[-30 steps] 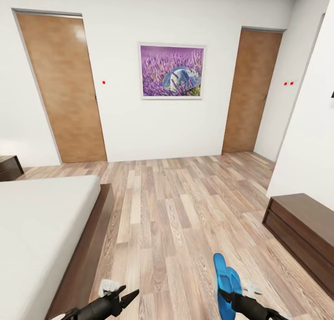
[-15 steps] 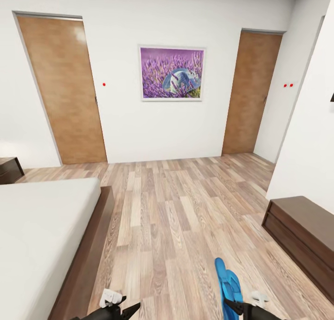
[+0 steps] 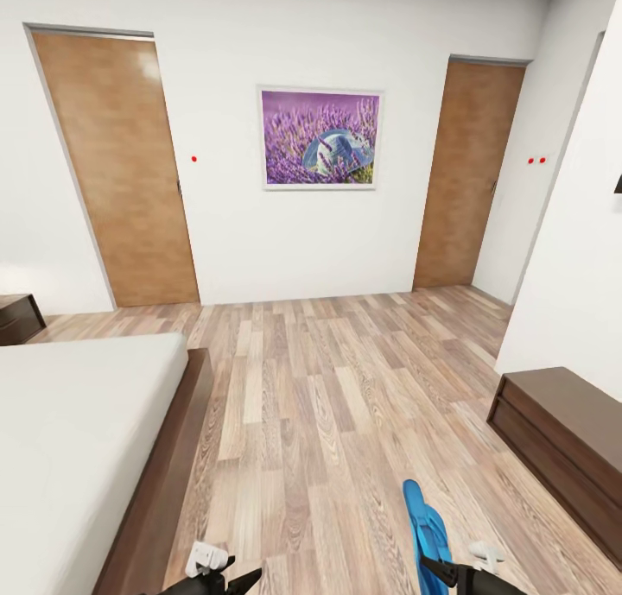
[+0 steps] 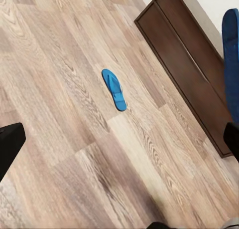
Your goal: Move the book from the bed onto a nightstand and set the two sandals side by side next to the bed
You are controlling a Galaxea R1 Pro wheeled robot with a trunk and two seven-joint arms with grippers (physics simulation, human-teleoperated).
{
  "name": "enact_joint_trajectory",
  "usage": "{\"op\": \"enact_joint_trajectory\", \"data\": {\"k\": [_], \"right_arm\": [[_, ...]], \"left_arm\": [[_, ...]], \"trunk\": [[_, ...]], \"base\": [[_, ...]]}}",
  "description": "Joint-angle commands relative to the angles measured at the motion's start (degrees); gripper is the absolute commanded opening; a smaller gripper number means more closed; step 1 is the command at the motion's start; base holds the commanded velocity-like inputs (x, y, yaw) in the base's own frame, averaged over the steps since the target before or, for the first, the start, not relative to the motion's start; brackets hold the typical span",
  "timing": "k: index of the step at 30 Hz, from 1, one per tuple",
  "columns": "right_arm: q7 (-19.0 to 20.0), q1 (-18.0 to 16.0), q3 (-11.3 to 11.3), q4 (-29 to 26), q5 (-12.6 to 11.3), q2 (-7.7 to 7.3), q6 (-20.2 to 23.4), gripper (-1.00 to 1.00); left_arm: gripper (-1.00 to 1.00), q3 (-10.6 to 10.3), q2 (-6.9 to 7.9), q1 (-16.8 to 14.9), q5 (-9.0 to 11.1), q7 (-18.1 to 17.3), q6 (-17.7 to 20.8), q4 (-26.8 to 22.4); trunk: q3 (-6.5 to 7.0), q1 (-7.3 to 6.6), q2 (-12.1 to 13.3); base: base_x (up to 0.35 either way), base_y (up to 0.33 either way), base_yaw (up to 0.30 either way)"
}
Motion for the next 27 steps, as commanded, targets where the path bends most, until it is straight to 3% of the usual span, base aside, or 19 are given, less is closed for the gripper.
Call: {"op": "enact_joint_trajectory", "data": {"k": [1,21,25,27], "right_arm": [[0.20,-0.04,-0.08,0.03,-0.05,-0.18,0.11,-1.00],[6.80,-0.05,-0.01,0.03,0.06,-0.80,0.15,-1.00],[14.30,-0.04,0.04,0.03,0.28,-2.13,0.12,-1.00],[20.30,-0.05,0.02,0.03,0.31,-2.82,0.11,-1.00]], "left_arm": [[1.00,0.13,-0.01,-0.03,0.25,-0.31,0.60,0.01],[1.00,0.18,-0.04,-0.03,0.26,-0.26,0.60,0.06],[1.00,0.13,-0.08,-0.03,0.26,-0.28,0.58,0.06],[1.00,0.11,-0.10,-0.03,0.26,-0.30,0.58,0.06]], "trunk": [[-0.06,-0.01,-0.03],[-0.06,-0.01,-0.03],[-0.06,-0.01,-0.03],[-0.06,-0.01,-0.03]], "base": [[0.000,0.000,0.000],[0.000,0.000,0.000],[0.000,0.000,0.000],[0.000,0.000,0.000]]}}
